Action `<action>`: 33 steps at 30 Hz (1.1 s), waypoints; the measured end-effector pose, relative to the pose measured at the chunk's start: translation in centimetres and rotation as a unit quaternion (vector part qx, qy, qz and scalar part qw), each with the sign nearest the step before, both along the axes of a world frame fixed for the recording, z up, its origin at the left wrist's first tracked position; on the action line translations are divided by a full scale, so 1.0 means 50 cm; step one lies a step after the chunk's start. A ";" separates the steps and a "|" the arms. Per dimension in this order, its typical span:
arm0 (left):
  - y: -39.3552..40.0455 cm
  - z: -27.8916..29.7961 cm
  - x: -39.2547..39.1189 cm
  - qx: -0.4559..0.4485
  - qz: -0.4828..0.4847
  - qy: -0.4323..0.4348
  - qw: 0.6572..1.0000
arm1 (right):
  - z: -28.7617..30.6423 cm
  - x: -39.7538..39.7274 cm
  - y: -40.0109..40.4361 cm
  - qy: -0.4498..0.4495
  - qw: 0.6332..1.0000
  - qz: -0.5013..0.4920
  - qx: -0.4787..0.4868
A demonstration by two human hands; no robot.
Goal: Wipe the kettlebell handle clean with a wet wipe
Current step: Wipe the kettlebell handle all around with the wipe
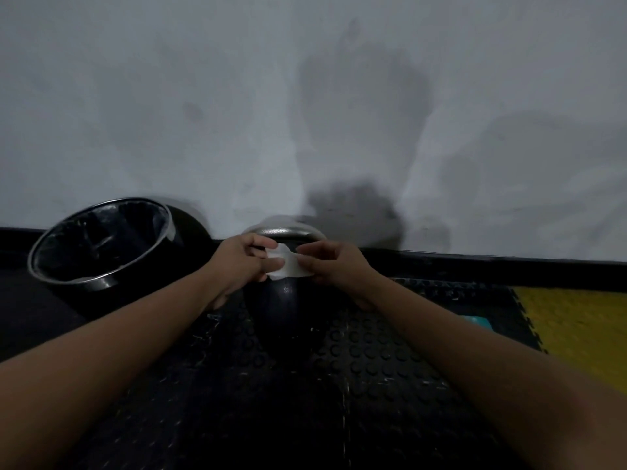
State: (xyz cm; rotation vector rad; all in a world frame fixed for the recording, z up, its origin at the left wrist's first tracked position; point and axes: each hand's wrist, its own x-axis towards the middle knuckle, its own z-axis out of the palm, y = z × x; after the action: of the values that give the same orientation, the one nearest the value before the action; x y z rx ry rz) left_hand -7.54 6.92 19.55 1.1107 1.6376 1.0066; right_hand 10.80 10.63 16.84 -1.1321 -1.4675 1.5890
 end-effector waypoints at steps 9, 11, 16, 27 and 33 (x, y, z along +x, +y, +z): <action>-0.004 -0.015 0.010 0.059 -0.015 0.066 0.996 | 0.012 -0.010 -0.004 0.083 0.996 -0.040 -0.019; -0.001 -0.019 0.007 0.054 -0.012 0.077 0.996 | 0.014 -0.010 -0.005 0.081 0.996 -0.042 -0.013; 0.003 -0.018 0.003 0.043 0.003 0.091 0.995 | 0.020 -0.001 -0.003 0.065 0.998 0.010 -0.019; 0.003 -0.011 0.009 0.016 0.057 0.067 0.996 | 0.015 -0.003 -0.004 -0.004 1.000 -0.019 0.001; 0.002 -0.004 0.018 -0.005 0.065 0.006 0.998 | 0.031 -0.010 -0.010 0.077 0.994 -0.006 -0.079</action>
State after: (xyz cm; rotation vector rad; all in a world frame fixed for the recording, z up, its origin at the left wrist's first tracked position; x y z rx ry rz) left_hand -6.65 7.01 19.36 1.0166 1.7416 1.0750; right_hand 10.28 10.14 18.38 -1.0767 -1.2513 1.7682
